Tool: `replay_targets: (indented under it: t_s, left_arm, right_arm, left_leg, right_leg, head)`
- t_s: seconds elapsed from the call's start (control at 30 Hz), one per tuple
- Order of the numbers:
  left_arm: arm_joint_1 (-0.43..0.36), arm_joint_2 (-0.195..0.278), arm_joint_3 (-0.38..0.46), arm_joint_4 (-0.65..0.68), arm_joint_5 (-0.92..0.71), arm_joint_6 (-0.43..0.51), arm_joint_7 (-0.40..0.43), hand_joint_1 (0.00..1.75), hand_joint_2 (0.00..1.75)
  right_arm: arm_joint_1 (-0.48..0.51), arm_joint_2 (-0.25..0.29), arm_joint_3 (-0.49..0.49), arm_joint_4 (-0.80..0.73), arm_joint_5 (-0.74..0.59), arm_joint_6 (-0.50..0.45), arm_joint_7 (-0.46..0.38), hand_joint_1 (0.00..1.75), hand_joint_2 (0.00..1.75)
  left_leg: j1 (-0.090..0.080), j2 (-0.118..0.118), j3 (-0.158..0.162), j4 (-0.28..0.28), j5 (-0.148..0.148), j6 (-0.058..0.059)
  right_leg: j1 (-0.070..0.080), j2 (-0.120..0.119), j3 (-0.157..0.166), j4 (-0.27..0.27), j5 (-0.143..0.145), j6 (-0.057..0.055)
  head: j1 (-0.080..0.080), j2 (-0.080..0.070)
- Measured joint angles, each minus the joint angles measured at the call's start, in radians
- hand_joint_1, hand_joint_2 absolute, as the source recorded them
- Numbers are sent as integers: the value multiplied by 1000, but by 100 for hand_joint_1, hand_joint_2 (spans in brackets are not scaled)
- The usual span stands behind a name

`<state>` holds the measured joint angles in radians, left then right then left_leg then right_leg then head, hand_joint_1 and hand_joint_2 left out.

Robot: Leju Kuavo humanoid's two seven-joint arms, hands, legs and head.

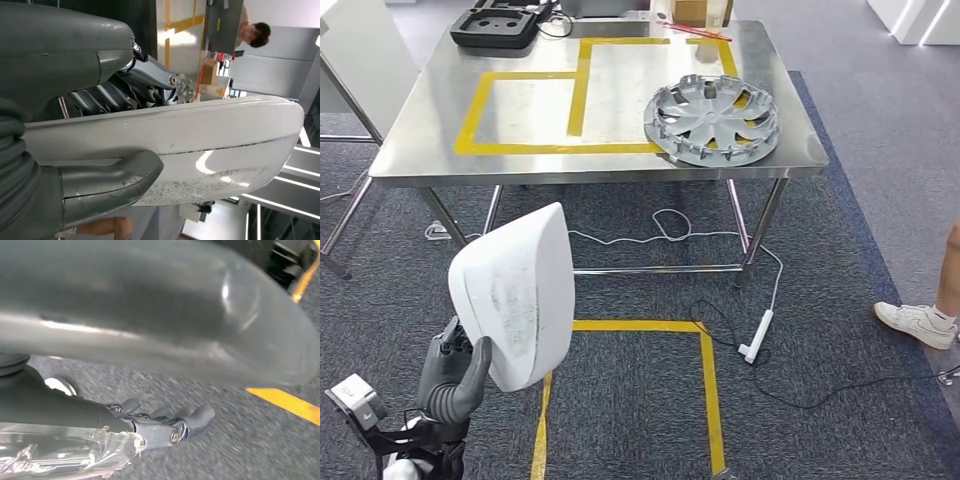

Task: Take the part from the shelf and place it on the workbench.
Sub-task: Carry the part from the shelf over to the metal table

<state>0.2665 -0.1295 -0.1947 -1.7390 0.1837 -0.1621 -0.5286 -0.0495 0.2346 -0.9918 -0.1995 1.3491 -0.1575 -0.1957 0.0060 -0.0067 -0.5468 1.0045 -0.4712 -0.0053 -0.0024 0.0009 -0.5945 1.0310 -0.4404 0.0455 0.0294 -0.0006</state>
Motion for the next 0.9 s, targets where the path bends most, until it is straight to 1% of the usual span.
replay_targets:
  t_s: [0.07, 0.1, 0.13, 0.17, 0.23, 0.27, 0.3, 0.33, 0.37, 0.4, 0.43, 0.47, 0.5, 0.57, 0.6, 0.63, 0.67, 0.73, 0.77, 0.8, 0.83, 0.87, 0.9]
  left_arm:
    - [-28, 2, -3, 12, 12, -10, 8, 175, 175]
    - [-41, 2, -4, 17, 17, -15, 10, 175, 175]
    - [-54, 3, -5, 22, 22, -19, 11, 175, 175]
    - [-65, 4, -5, 26, 25, -22, 12, 175, 175]
    - [-81, 6, -5, 36, 29, -26, 14, 175, 175]
    - [-85, 8, -5, 41, 31, -28, 16, 175, 175]
    - [-88, 9, -4, 46, 33, -29, 18, 175, 175]
    - [-91, 10, -2, 50, 34, -31, 20, 175, 175]
    - [-96, 11, 0, 53, 35, -32, 21, 175, 175]
    - [-101, 11, 1, 57, 35, -33, 22, 175, 175]
    - [-106, 11, 2, 60, 36, -35, 22, 175, 175]
    - [-109, 11, 2, 62, 36, -36, 23, 175, 175]
    - [-112, 11, 3, 65, 36, -37, 23, 175, 175]
    - [-114, 10, 5, 71, 36, -38, 23, 175, 175]
    - [-114, 10, 6, 73, 36, -38, 23, 175, 175]
    - [-115, 10, 7, 75, 37, -38, 23, 175, 175]
    - [-116, 9, 7, 77, 37, -39, 23, 175, 175]
    - [-117, 9, 8, 82, 37, -39, 23, 175, 175]
    - [-117, 9, 8, 84, 37, -40, 23, 175, 175]
    - [-116, 9, 9, 86, 38, -41, 23, 175, 175]
    - [-116, 9, 9, 88, 38, -41, 23, 175, 175]
    - [-115, 9, 9, 88, 38, -41, 23, 175, 175]
    - [-114, 9, 10, 88, 37, -41, 23, 175, 175]
  right_arm:
    - [0, 0, -4, 0, -15, -1, -32, 0, 0]
    - [0, 0, -7, 0, -24, -3, -42, 0, 0]
    - [0, 1, -11, 0, -34, -6, -46, 0, 0]
    - [-1, 2, -16, 0, -43, -10, -45, 0, 0]
    - [0, 2, -30, 0, -64, -17, -37, 0, 0]
    - [2, 2, -38, 0, -74, -19, -33, 0, 0]
    - [3, 2, -45, 0, -81, -20, -27, 0, 0]
    - [4, 2, -52, 0, -84, -20, -22, 0, 0]
    - [4, 2, -57, 0, -86, -20, -17, 0, 0]
    - [4, 2, -62, 0, -87, -20, -14, 0, 0]
    - [3, 2, -66, 0, -89, -20, -11, 0, 0]
    - [3, 2, -70, 0, -91, -20, -8, 0, 0]
    - [3, 2, -74, 0, -92, -21, -2, 0, 0]
    - [5, 2, -78, 0, -88, -21, 14, 0, 0]
    - [6, 2, -79, 0, -86, -21, 23, 0, 0]
    - [6, 2, -80, 0, -84, -22, 28, 0, 0]
    - [5, 2, -80, 0, -82, -22, 30, 0, 0]
    - [5, 2, -82, 0, -79, -21, 37, 0, 0]
    - [5, 2, -82, 0, -76, -21, 41, 0, 0]
    - [6, 2, -82, 0, -73, -20, 47, 0, 0]
    - [7, 2, -82, 0, -68, -19, 52, 0, 0]
    - [7, 2, -82, 0, -63, -16, 55, 0, 0]
    - [7, 2, -82, 0, -57, -14, 58, 0, 0]
  left_leg:
    - [1, 0, 1, -4, 1, -13]
    - [2, 0, -1, 0, -5, -19]
    - [2, 0, -11, 21, -20, -24]
    - [3, 0, -31, 64, -46, -28]
    - [4, 0, -96, 195, -107, -34]
    - [4, 0, -125, 248, -122, -36]
    - [5, 0, -139, 269, -117, -38]
    - [6, 0, -134, 251, -91, -39]
    - [7, 0, -112, 199, -53, -40]
    - [10, 0, -82, 131, -16, -42]
    - [12, -1, -53, 68, 8, -41]
    - [14, -3, -34, 26, 20, -38]
    - [13, -5, -26, 5, 20, -32]
    - [11, -6, -27, 1, 19, -15]
    - [11, -5, -26, 0, 20, -8]
    - [12, -4, -25, -1, 22, -1]
    - [13, -2, -24, -2, 22, 5]
    - [11, 0, -23, -2, 21, 12]
    - [10, 1, -23, -2, 20, 13]
    - [9, -1, -22, -2, 19, 13]
    - [9, -3, -20, -2, 19, 13]
    - [9, -7, -18, -1, 17, 11]
    - [9, -11, -15, -1, 16, 9]
  right_leg:
    - [1, 2, 1, -4, 6, -11]
    - [-1, 3, 2, -9, 8, -17]
    - [-4, 3, 4, -14, 11, -23]
    - [-6, 3, 6, -18, 13, -27]
    - [-7, 3, 5, -18, 12, -31]
    - [-7, 4, 5, -18, 11, -32]
    - [-7, 5, 6, -18, 11, -32]
    - [-8, 7, 6, -18, 11, -31]
    - [-9, 9, 8, -18, 10, -29]
    - [-9, 12, 8, -17, 10, -25]
    - [-7, 14, 7, -13, 8, -20]
    - [-4, 16, 5, -11, 7, -14]
    - [-2, 18, 3, -10, 7, -8]
    - [-4, 18, 0, -12, 8, 2]
    - [-5, 16, -3, -8, 4, 7]
    - [-7, 14, -13, 14, -10, 12]
    - [-7, 11, -35, 58, -34, 16]
    - [-7, 7, -99, 195, -94, 21]
    - [-7, 7, -129, 253, -113, 21]
    - [-7, 7, -143, 278, -113, 21]
    - [-7, 8, -136, 262, -94, 19]
    - [-7, 10, -111, 208, -61, 16]
    - [-8, 20, -75, 136, -28, 14]
  head:
    - [0, 0]
    - [-1, 0]
    - [-2, 0]
    - [-4, 0]
    - [-6, 0]
    - [-6, 0]
    - [-6, 0]
    - [-6, 0]
    - [-6, 0]
    - [-7, 0]
    - [-8, 0]
    - [-8, 0]
    - [-9, 0]
    - [-7, 0]
    - [-6, 0]
    - [-3, 0]
    - [0, 0]
    - [4, 0]
    - [4, 0]
    - [5, 0]
    - [5, 0]
    - [5, 0]
    - [5, 0]
